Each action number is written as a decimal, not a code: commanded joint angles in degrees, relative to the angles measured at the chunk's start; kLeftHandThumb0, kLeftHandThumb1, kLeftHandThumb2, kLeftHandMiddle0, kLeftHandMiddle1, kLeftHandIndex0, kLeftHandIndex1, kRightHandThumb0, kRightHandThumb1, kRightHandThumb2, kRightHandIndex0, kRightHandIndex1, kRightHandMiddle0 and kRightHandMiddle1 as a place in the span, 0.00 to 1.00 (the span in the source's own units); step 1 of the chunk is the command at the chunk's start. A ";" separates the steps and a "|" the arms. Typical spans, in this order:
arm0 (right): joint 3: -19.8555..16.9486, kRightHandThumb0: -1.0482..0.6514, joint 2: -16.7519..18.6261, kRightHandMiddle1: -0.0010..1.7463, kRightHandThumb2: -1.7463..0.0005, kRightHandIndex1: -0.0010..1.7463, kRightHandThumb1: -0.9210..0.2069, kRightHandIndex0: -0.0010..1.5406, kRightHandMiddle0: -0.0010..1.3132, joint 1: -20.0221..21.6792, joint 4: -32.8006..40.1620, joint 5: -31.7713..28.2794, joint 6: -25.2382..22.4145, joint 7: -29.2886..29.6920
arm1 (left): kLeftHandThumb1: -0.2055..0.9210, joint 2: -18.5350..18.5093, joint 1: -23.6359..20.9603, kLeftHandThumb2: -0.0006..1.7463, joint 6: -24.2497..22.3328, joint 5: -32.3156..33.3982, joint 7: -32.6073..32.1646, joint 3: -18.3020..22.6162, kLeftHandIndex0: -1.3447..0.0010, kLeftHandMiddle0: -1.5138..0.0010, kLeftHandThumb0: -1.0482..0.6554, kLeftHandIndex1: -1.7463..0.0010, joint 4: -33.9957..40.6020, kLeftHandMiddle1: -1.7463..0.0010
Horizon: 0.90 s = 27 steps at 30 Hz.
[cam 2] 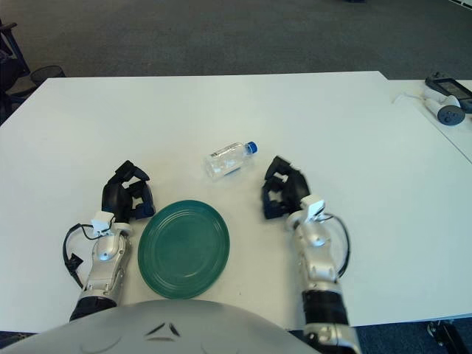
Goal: Put the bottle into the plate.
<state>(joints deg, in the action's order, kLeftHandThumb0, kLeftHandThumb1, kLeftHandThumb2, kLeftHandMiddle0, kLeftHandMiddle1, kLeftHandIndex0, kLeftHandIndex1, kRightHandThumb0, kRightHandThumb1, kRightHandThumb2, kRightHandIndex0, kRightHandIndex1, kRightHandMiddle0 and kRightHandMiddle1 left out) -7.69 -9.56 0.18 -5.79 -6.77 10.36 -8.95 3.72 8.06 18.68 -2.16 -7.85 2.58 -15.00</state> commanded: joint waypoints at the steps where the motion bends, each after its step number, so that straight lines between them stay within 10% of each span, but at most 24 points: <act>1: -0.51 0.62 0.16 1.00 0.03 0.92 0.87 0.61 0.50 4.05 1.82 -1.32 0.45 0.00 | 0.28 -0.11 1.51 0.90 -3.09 -0.79 -1.21 0.40 0.42 0.13 0.29 0.00 -3.34 0.00; 7: 1.26 0.62 2.17 1.00 0.03 0.95 0.85 0.59 0.50 10.13 14.27 4.65 -2.68 7.89 | 0.27 0.02 1.06 0.91 -2.98 -0.66 -0.88 0.32 0.41 0.12 0.28 0.00 -3.70 0.00; 27: 6.92 0.62 -1.89 1.00 0.06 0.92 0.83 0.59 0.48 24.61 0.64 16.67 14.26 7.34 | 0.26 -0.30 -0.04 0.91 -1.69 -0.36 -0.80 0.72 0.40 0.12 0.28 0.00 -5.56 0.00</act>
<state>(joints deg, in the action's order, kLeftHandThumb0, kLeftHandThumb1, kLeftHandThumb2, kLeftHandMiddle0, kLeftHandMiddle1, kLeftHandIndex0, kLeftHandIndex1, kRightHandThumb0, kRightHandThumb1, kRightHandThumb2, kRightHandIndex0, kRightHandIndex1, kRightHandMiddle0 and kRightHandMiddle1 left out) -2.29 -10.11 22.52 -3.93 6.79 22.16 -1.48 3.64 6.17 19.08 -2.73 -8.55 2.81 -17.03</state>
